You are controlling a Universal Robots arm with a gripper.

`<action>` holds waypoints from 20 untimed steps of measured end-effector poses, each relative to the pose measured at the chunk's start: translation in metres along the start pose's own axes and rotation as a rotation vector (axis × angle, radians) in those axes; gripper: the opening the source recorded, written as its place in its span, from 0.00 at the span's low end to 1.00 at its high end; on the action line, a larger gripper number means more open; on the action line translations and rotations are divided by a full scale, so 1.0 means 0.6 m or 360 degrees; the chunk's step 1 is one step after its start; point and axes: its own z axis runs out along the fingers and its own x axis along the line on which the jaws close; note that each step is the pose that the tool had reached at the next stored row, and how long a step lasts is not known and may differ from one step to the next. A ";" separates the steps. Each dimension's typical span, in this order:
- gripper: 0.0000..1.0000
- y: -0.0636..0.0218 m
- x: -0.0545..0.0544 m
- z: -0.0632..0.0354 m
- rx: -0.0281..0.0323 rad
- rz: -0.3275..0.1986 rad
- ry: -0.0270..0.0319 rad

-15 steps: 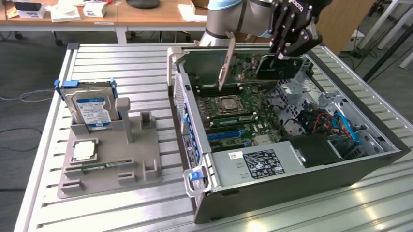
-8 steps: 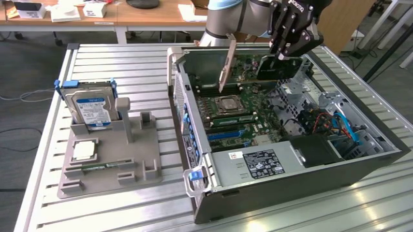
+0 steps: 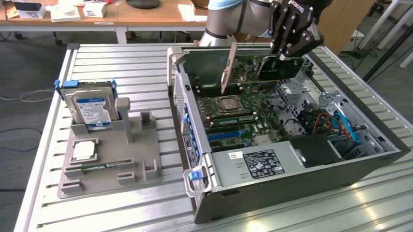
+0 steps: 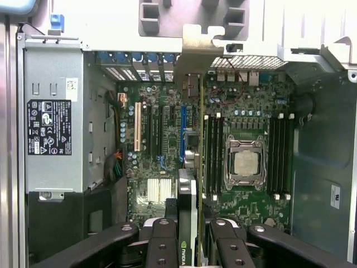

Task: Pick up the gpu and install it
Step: 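Insert the gpu into the slot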

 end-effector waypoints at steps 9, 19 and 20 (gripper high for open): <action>0.27 0.003 0.000 0.001 0.00039 0.0000 -0.00005; 0.27 0.004 0.001 0.001 0.00066 0.0000 -0.00123; 0.27 0.004 0.001 0.001 0.00067 0.0000 -0.00125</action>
